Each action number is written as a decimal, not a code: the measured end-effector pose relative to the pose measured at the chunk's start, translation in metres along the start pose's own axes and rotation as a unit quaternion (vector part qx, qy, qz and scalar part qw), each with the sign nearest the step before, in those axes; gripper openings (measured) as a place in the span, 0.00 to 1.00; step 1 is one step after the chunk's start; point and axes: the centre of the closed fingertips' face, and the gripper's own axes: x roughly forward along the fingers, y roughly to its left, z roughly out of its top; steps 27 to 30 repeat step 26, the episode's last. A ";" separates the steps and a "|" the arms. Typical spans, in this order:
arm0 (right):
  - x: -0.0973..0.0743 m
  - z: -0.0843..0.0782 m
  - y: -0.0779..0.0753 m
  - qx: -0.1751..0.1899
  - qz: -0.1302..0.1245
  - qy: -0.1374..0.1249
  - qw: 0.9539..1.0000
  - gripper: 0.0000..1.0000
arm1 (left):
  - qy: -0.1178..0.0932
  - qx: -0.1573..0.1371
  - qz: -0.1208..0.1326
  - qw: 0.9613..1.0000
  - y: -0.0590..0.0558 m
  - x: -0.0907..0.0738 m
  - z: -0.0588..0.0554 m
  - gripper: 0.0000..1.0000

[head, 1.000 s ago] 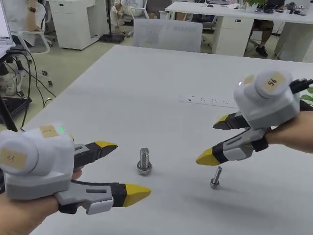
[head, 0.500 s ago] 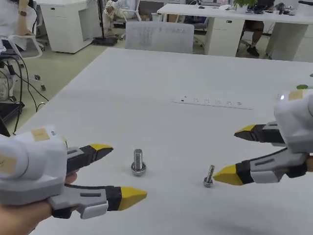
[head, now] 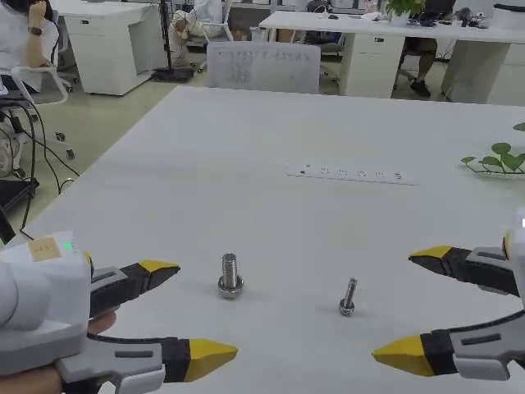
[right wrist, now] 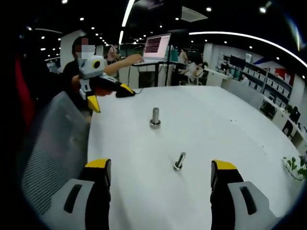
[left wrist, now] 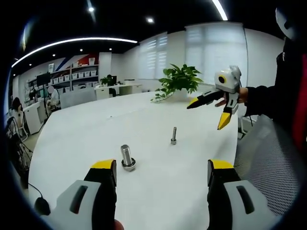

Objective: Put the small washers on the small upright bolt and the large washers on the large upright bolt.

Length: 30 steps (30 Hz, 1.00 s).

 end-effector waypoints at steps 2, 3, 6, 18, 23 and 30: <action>0.000 -0.003 0.003 0.000 0.000 -0.003 1.000 0.89 | 0.000 -0.003 0.000 1.000 -0.001 -0.001 -0.001 0.78; 0.000 -0.004 0.004 -0.001 0.001 -0.005 1.000 0.91 | 0.000 -0.005 -0.001 1.000 -0.001 -0.002 -0.002 0.79; 0.002 -0.010 0.012 0.006 0.005 -0.008 1.000 0.94 | 0.000 -0.010 -0.005 1.000 -0.004 -0.003 -0.005 0.81; 0.009 -0.024 0.024 0.016 0.011 -0.008 1.000 1.00 | 0.008 -0.021 -0.029 0.999 -0.015 -0.002 -0.014 0.93; 0.010 -0.022 0.025 0.020 0.014 -0.013 1.000 1.00 | 0.013 -0.024 -0.042 0.999 -0.022 -0.002 -0.019 0.99; 0.012 -0.023 0.027 0.019 0.015 -0.008 1.000 1.00 | 0.023 -0.023 -0.041 0.999 -0.022 -0.002 -0.027 1.00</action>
